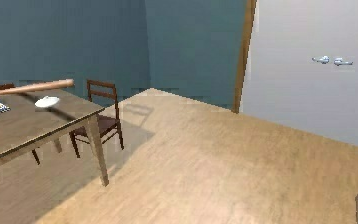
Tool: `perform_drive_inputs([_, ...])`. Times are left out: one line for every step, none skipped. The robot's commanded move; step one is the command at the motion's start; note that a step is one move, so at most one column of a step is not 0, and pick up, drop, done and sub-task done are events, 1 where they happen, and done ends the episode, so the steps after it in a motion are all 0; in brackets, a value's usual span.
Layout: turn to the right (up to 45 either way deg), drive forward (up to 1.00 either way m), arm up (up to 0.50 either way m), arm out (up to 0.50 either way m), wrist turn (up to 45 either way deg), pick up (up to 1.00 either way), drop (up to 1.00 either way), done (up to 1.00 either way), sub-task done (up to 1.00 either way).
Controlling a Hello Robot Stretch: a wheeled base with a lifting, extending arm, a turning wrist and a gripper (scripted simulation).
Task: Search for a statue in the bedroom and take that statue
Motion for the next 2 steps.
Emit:
perform_drive_inputs([0.0, 0.00, -0.12, 0.00, 0.0, 0.00, 0.00, 0.00, 0.00])
perform_drive_inputs([0.0, 0.00, 0.00, 0.00, 0.0, 1.00, 0.00, 0.00, 0.00])
